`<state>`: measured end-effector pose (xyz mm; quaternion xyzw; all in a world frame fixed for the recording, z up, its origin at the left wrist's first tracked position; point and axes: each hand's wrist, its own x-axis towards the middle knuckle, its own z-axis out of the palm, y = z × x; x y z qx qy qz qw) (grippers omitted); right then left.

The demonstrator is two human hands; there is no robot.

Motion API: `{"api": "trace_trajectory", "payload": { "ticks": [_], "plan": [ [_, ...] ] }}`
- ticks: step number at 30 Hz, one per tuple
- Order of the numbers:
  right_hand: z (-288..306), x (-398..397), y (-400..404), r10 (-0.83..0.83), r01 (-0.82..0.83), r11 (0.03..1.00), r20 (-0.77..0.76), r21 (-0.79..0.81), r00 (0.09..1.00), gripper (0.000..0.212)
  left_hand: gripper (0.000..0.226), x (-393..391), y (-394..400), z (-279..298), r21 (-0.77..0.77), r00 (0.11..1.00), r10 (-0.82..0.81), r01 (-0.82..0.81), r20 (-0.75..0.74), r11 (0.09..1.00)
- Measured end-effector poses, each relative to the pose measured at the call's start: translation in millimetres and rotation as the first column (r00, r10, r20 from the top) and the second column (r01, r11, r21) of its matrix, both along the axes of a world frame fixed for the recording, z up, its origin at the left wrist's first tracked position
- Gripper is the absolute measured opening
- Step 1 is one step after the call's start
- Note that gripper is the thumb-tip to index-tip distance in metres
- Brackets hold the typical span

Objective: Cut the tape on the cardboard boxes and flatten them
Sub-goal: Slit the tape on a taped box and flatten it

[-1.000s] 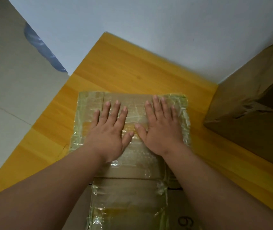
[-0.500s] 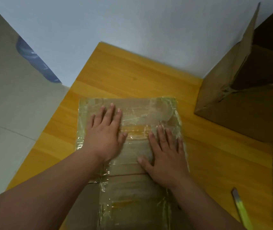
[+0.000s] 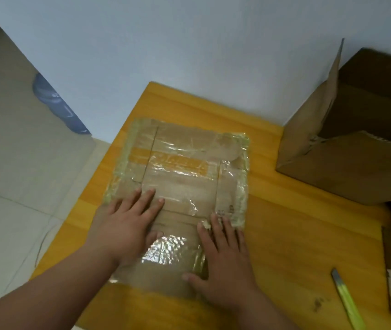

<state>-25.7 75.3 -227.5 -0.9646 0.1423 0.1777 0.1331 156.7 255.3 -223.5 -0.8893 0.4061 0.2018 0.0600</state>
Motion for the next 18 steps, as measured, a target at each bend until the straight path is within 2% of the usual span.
{"api": "trace_trajectory", "payload": {
  "ticks": [6, 9, 12, 14, 18],
  "plan": [
    [-16, 80, -6, -0.044, 0.044, 0.999, 0.032, -0.010, 0.999, 0.103, 0.058, 41, -32, 6, -0.050, 0.982, 0.186, -0.185, 0.031, 0.982],
    [-21, 100, -10, -0.041, 0.041, 0.999, 0.025, -0.029, 0.999, 0.103, 0.069, 59, -43, 3, -0.011, 0.977, 0.215, -0.215, -0.002, 0.976],
    [-25, 107, -13, -0.054, 0.055, 0.997, 0.026, -0.048, 0.998, 0.104, 0.087, 68, -47, -1, 0.044, 0.984, 0.177, -0.176, -0.019, 0.983],
    [-24, 109, -13, -0.058, 0.059, 0.997, 0.017, -0.047, 0.998, 0.102, 0.092, 72, -50, -2, 0.074, 0.985, 0.167, -0.164, -0.038, 0.984],
    [-9, 102, -19, -0.037, 0.039, 0.999, 0.118, -0.011, 0.992, 0.082, 0.091, 69, -56, 5, 0.064, 0.981, 0.191, -0.188, -0.042, 0.980]
  ]
}}
